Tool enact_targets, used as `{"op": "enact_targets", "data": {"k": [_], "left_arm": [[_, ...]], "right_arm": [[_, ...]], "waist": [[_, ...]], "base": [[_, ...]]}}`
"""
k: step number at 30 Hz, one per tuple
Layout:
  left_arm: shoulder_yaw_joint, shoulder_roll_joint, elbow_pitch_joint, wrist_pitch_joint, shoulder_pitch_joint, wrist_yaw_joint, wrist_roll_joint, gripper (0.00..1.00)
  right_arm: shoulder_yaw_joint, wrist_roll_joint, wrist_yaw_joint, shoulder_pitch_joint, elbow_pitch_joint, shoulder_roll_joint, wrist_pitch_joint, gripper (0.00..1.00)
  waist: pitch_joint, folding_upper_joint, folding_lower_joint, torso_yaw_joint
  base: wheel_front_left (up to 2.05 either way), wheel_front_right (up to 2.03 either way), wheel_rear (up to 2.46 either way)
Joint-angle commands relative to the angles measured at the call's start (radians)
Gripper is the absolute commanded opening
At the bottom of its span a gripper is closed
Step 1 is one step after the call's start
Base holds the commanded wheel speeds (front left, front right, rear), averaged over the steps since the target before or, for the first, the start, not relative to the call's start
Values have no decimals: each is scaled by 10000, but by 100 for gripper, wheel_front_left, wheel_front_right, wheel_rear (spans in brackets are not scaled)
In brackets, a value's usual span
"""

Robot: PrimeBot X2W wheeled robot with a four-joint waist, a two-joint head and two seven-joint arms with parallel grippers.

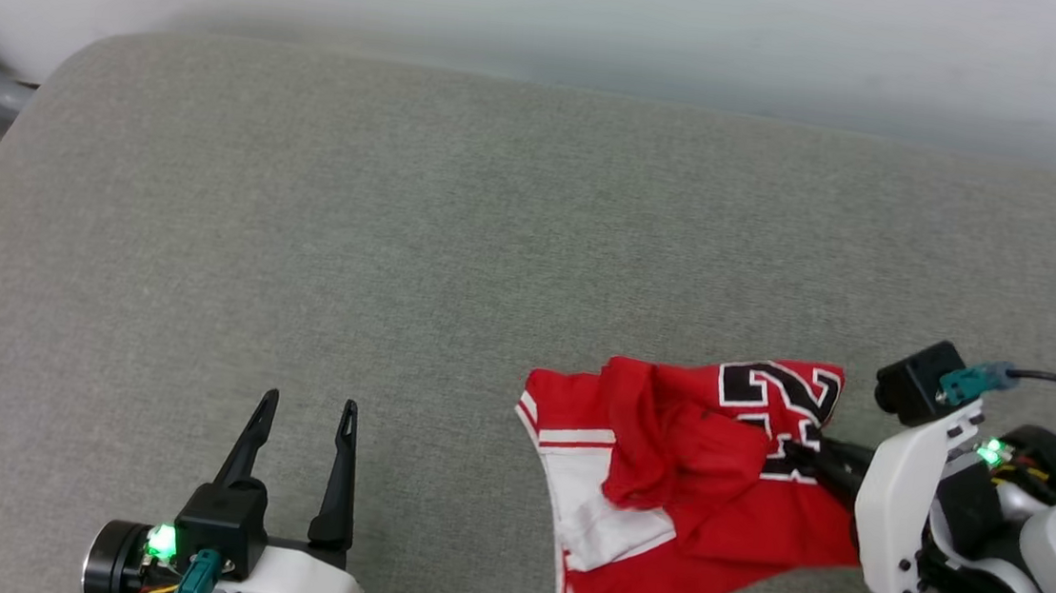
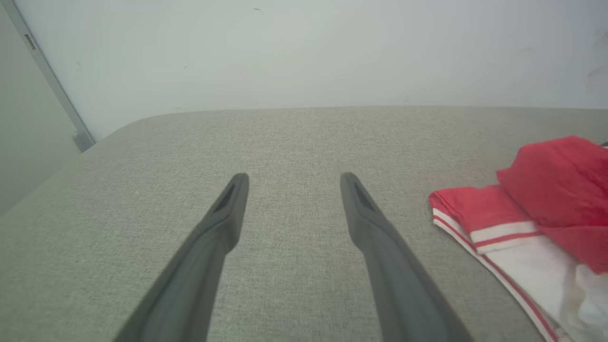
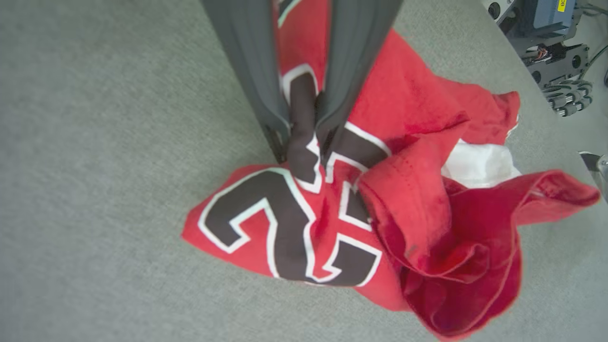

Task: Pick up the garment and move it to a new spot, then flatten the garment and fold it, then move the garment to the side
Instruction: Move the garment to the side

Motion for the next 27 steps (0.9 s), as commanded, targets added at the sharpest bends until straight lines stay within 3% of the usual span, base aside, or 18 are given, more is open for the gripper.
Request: {"op": "enact_targets", "data": {"k": [1,15,21,27], "left_arm": [[27,-12,-21,-22,108,36,3,100],[420,-15,-356,-22,-14,55,75,100],[503,109,-623,-22,-376,10,229,100],[411,264,-890,-22,-935,-93,363,100]], "right_arm": [[38,-131,-17,-215,-153,-208,-120,0],[68,-793,-15,-1242,-1279,-1872,-179,0],[-488,-980,-15,-1425,-716,-2341,-212,0],[-1295,-1476,-17,-1717,471,-2991,-501,0]], "waist": [[-149,0,0,-207],[190,0,0,-2042],[913,0,0,-2540],[1846,0,0,-2499]], "base": [[0,0,0],[0,0,0],[0,0,0],[0,0,0]]}}
